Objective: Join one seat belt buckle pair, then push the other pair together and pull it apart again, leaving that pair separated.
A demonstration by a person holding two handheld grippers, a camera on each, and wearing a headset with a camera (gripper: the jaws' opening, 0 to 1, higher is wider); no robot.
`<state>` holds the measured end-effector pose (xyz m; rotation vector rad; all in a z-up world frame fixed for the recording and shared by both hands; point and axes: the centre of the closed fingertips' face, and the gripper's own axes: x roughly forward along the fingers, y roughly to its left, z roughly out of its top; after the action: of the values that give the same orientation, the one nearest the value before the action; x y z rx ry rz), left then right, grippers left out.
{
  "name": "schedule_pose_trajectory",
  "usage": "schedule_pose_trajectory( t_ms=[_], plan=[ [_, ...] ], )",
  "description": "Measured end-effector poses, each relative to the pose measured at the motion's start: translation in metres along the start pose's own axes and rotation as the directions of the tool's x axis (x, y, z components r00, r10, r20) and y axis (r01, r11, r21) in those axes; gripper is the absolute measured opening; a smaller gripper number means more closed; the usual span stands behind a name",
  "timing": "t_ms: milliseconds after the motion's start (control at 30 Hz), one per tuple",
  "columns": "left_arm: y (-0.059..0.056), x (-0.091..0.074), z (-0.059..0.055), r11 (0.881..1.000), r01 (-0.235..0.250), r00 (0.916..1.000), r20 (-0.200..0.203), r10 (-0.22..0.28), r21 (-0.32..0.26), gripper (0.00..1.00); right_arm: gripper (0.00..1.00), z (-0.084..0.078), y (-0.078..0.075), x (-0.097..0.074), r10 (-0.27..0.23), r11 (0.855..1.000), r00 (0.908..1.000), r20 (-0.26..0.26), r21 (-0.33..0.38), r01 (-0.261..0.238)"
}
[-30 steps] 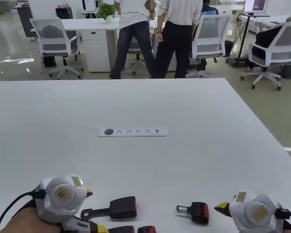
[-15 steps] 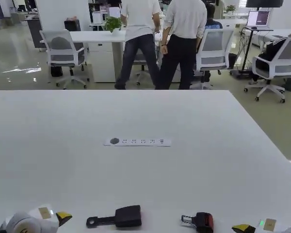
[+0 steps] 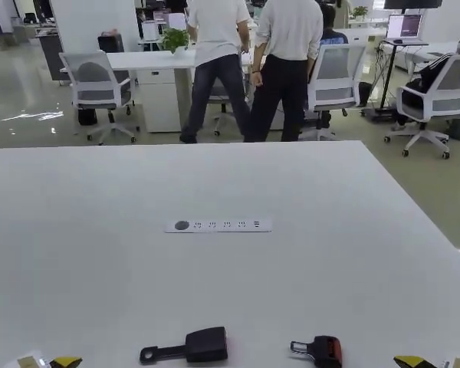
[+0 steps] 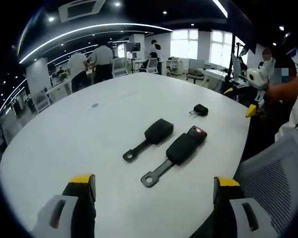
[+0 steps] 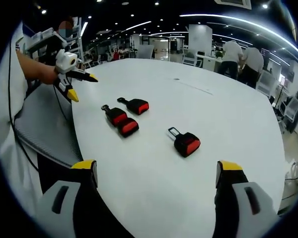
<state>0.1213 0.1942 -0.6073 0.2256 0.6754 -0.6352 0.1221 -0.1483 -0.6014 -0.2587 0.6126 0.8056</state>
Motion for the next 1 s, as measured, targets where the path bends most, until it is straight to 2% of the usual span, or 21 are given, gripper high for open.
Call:
schedule_pose_trajectory(
  t_ms=[100, 367, 567, 700, 767, 1000],
  plan=[
    [0.002, -0.005, -0.003, 1.0, -0.01, 0.9999, 0.003, 0.01, -0.009, 1.0, 0.99, -0.002, -0.001, 0.004, 0.004, 1.0, 1.0, -0.001, -0.003, -0.004],
    [0.004, -0.016, -0.007, 1.0, -0.011, 0.9991, 0.041, 0.012, -0.016, 1.0, 0.99, 0.007, -0.001, 0.007, 0.009, 0.999, 1.0, 0.004, -0.032, -0.008],
    [0.006, -0.017, -0.009, 0.999, -0.025, 0.9982, 0.054, 0.026, -0.029, 1.0, 0.99, 0.008, -0.001, 0.006, 0.011, 1.0, 0.9999, 0.0, -0.025, -0.011],
    [0.007, -0.021, -0.012, 1.0, -0.031, 0.9974, 0.066, 0.031, 0.002, 1.0, 0.99, 0.006, 0.002, 0.006, 0.018, 1.0, 0.9998, -0.007, -0.023, -0.018],
    [0.002, -0.021, -0.01, 0.999, -0.021, 0.9958, 0.088, 0.023, -0.028, 1.0, 0.99, 0.006, 0.002, 0.005, 0.018, 1.0, 0.9998, -0.004, -0.018, -0.019],
    [0.005, -0.024, -0.01, 0.998, -0.047, 0.9945, 0.093, 0.05, -0.033, 1.0, 0.99, 0.008, 0.005, 0.005, 0.023, 1.0, 0.9997, 0.007, -0.012, -0.023]
  ],
)
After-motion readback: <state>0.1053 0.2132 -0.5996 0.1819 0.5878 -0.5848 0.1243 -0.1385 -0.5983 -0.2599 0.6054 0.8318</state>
